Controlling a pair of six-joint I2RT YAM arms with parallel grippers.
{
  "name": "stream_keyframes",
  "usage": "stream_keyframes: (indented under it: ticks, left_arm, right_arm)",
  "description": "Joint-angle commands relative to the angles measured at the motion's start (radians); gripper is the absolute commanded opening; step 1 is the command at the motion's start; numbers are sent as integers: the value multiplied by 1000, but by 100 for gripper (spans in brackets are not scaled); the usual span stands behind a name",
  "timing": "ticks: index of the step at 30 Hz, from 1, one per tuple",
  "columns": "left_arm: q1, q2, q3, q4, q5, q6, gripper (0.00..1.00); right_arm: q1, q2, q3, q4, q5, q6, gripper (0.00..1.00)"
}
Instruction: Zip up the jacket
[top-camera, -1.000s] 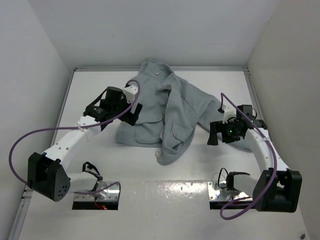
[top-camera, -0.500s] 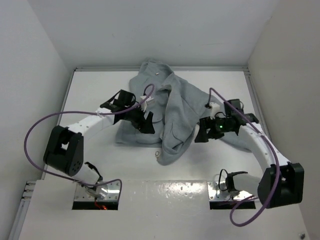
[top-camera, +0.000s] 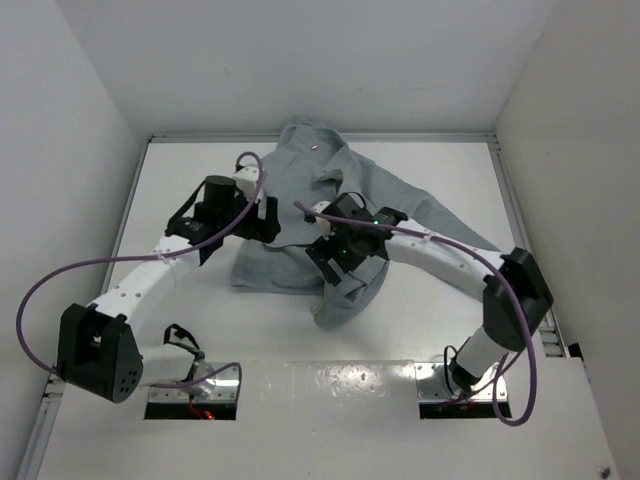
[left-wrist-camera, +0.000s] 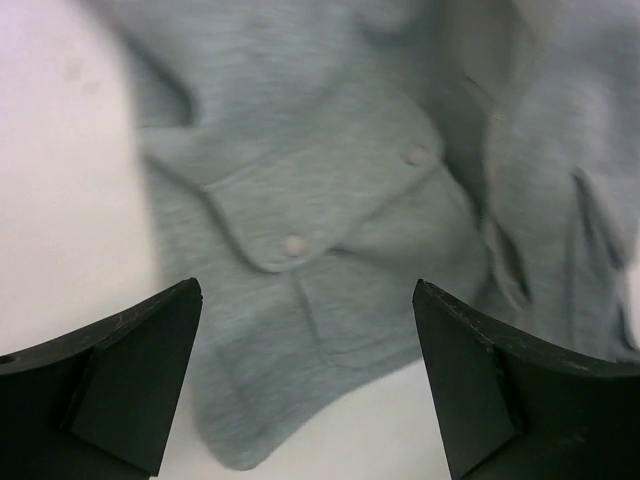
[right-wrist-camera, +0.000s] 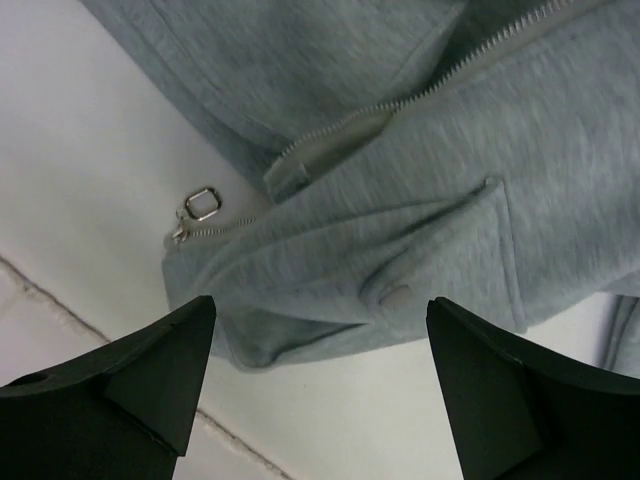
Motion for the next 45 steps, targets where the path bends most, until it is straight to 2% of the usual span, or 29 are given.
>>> stream_keyframes:
  ticks: [1,11,14,18,21,22,24,25,27,29,30,32,33,34,37,38,39,40,45]
  left_arm:
    - [76,-66,-29,27,-154,-59,93]
    - [191,-114,-72,7,-164,-77,94]
    - [202,-114,-81,16,-143,-87,94]
    - [202,-114,-104,16,-134,-96,94]
    - [202,-123,-129,36,-91,-87,94]
    - [202,-123,-129,36,-74,-87,94]
    - [202,-132,-150,68,-10,-76,92]
    - [202,-144,-151,89,45,-67,88]
    - [188,-163,-184,115,95,-56,87]
    - [144,-182,-193,138,110,-56,87]
    - [124,-183,-203,139,101,-56,87]
    - [81,-173,-203,148,73,-56,89]
    - [70,-160,-203,148,63,-56,89]
    - [52,-160,-192,148,53,-65,89]
    - [26,-137,-171,157,1,-65,90]
    - [26,-124,-170,157,-14,-65,91]
    - [26,-115,-158,157,-43,-65,93]
    - [16,-115,-146,157,-74,-65,95]
    - [39,-115,-109,134,-158,-123,100]
  right_arm:
    - [47,75,121,-61,178,40,86]
    - [62,149,99,-116,122,139,86]
    - [59,202,97,-113,113,156,81]
    - [56,193,64,-113,103,161,62]
    - [36,150,-10,-112,93,169,38]
    - [-2,106,-66,-104,70,172,23]
    - [-45,80,-99,-98,40,170,10]
    - [-83,25,-135,-95,31,153,0]
    - [-134,-35,-171,-96,24,130,0]
    - [-211,-104,-191,-104,-41,126,7]
    - [-258,-121,-188,-118,-155,117,11]
    - [-294,-185,-188,-112,-234,62,30]
    - [-288,-203,-190,-98,-246,38,40]
    - [-263,-235,-182,-104,-248,-1,60]
    - [-145,-214,-129,-191,-163,-52,80]
    - [-113,-210,-128,-208,-148,-54,84]
    - [-102,-218,-142,-190,-145,-45,94]
    - [-56,-247,-181,-166,-95,-39,100]
    - [-10,-194,-216,-172,-32,26,100]
